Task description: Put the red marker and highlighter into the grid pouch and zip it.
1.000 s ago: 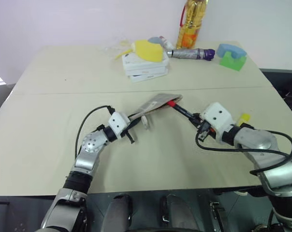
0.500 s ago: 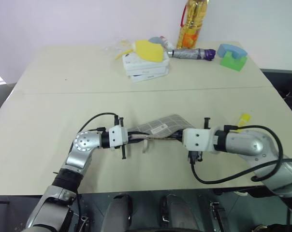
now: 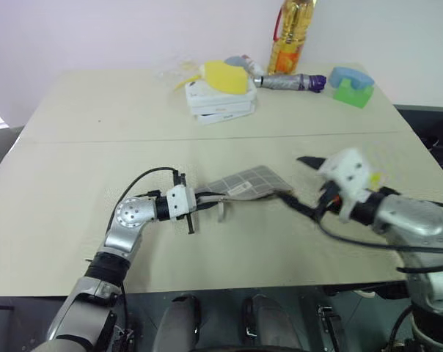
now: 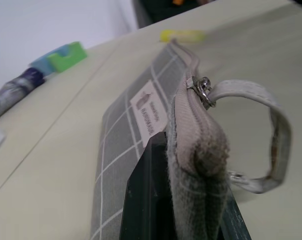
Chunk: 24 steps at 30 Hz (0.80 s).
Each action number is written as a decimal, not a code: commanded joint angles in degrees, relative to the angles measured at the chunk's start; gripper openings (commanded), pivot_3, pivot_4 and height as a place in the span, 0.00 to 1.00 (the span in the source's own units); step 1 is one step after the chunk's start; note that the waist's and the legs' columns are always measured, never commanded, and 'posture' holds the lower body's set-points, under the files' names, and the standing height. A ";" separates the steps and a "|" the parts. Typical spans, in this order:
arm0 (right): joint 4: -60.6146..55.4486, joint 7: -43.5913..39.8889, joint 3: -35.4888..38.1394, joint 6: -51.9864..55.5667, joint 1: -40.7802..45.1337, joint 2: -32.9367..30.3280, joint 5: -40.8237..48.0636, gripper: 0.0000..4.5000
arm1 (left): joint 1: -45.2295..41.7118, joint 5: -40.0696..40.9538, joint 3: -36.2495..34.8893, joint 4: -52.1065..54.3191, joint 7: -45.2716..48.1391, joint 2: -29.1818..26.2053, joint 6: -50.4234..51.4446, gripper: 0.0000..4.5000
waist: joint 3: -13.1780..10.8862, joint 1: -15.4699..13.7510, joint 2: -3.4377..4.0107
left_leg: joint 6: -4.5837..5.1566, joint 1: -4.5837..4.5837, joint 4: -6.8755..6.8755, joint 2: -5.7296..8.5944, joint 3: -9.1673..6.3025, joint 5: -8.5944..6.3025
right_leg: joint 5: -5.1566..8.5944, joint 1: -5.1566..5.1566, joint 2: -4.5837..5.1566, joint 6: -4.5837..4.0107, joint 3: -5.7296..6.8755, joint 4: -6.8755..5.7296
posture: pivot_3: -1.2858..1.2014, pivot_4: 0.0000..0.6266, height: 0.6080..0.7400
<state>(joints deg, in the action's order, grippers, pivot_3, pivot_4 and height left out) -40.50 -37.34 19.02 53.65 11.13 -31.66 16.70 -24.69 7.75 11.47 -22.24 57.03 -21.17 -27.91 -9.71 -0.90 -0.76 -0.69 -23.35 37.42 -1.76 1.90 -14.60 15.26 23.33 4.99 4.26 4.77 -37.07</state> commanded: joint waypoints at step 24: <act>23.40 32.92 11.15 6.73 5.66 13.88 -6.62 0.19 | -0.24 -3.14 -0.66 2.04 -12.03 6.30 3.76 0.00 | 0.08 0.24 0.16 | 0.00 0.01 -0.10 0.05 0.23 0.00 | 0.00 0.09 -0.01 0.01 -0.09 -0.06 | 0.52 0.24 1.00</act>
<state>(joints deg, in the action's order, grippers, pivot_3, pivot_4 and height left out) -14.85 -3.87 31.49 62.77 16.87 -16.30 9.95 -24.87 4.02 11.71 -22.07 45.60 -14.57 -24.31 -9.63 -0.66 -0.59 -0.69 -23.35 37.32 -1.71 2.14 -14.60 15.26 23.43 4.98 4.27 4.67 -37.12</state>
